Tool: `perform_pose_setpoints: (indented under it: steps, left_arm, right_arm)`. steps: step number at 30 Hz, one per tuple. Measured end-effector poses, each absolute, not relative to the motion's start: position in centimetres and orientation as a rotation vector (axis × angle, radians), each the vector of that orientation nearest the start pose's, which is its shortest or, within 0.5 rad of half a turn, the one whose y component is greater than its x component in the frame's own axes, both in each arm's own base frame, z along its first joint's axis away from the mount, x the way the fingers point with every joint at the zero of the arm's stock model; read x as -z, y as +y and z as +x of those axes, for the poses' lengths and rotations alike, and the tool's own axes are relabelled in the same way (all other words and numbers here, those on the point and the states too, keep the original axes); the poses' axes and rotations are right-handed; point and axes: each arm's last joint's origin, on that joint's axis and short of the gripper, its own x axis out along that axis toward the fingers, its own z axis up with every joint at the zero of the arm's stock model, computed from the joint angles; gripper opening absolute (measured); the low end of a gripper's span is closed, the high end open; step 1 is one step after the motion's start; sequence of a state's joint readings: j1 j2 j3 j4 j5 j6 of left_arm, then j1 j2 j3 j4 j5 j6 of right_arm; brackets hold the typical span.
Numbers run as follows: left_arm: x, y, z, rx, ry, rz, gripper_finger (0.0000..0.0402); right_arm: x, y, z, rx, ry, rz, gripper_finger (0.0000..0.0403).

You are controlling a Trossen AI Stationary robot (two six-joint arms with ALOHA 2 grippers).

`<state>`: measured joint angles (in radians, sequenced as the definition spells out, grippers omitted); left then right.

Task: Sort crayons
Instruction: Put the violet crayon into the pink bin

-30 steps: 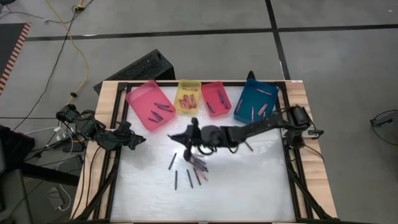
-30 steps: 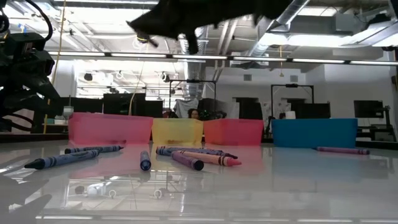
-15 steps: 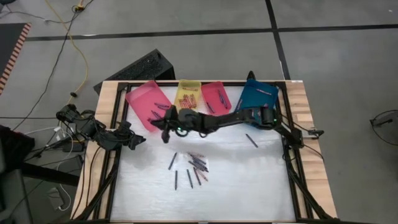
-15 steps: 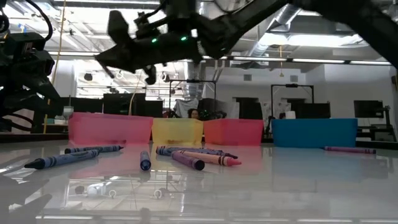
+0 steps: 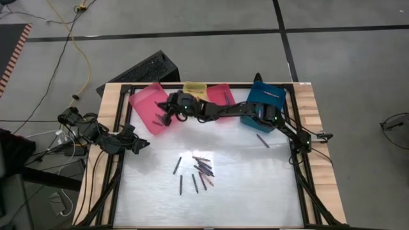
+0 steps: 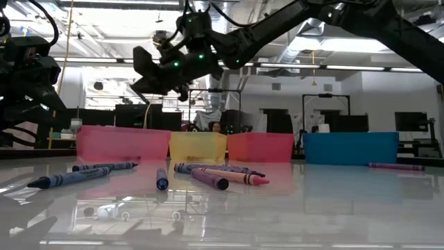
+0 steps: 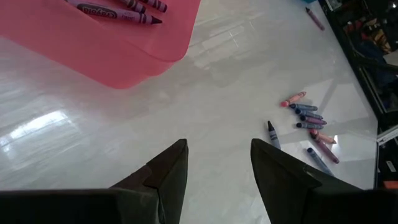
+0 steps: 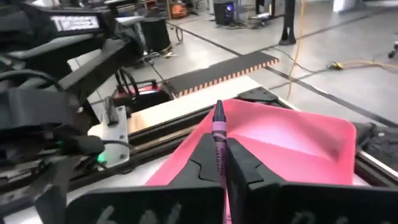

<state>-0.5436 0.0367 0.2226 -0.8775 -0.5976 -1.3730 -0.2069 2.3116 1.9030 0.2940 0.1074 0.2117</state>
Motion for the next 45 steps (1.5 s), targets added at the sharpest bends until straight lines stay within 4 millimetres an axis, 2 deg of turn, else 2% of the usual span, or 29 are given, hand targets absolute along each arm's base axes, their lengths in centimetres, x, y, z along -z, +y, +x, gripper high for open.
perform_pose_setpoints:
  steps: [7, 16, 26, 33, 36, 38, 42, 45]
  left_arm:
    - [-15.9, -1.5, 5.7, -0.423, 0.432, -0.959, 0.0165]
    - [-15.9, -1.5, 5.7, -0.423, 0.432, -0.959, 0.0165]
    - [-15.9, -1.5, 5.7, -0.423, 0.432, -0.959, 0.0165]
    - [-15.9, -1.5, 5.7, -0.423, 0.432, -0.959, 0.0165]
    - [-15.9, -1.5, 5.7, -0.423, 0.432, -0.959, 0.0165]
    - [-15.9, -1.5, 5.7, -0.423, 0.432, -0.959, 0.0165]
    - [-15.9, -1.5, 5.7, -0.423, 0.432, -0.959, 0.0165]
    - [-15.9, -1.5, 5.7, -0.423, 0.432, -0.959, 0.0165]
  right_arm:
    - [-23.7, -11.3, 53.0, 0.329, 0.161, 0.208, 0.0012]
    - [-23.6, -12.2, 52.8, 0.349, 0.167, 0.21, 0.0014]
    - [-23.3, -12.9, 52.5, 0.369, 0.201, 0.24, 0.0069]
    - [-23.3, -13.0, 52.5, 0.344, 0.205, 0.252, 0.0075]
    - [-24.1, -12.7, 51.9, 0.296, 0.256, 0.266, 0.0075]
    - [-25.4, -12.3, 51.1, 0.295, 0.306, 0.27, 0.0076]
    - [-28.4, -11.1, 48.4, 0.311, 0.471, 0.305, 0.0076]
    - [-30.2, -9.9, 45.6, 0.345, 0.636, 0.385, 0.0076]
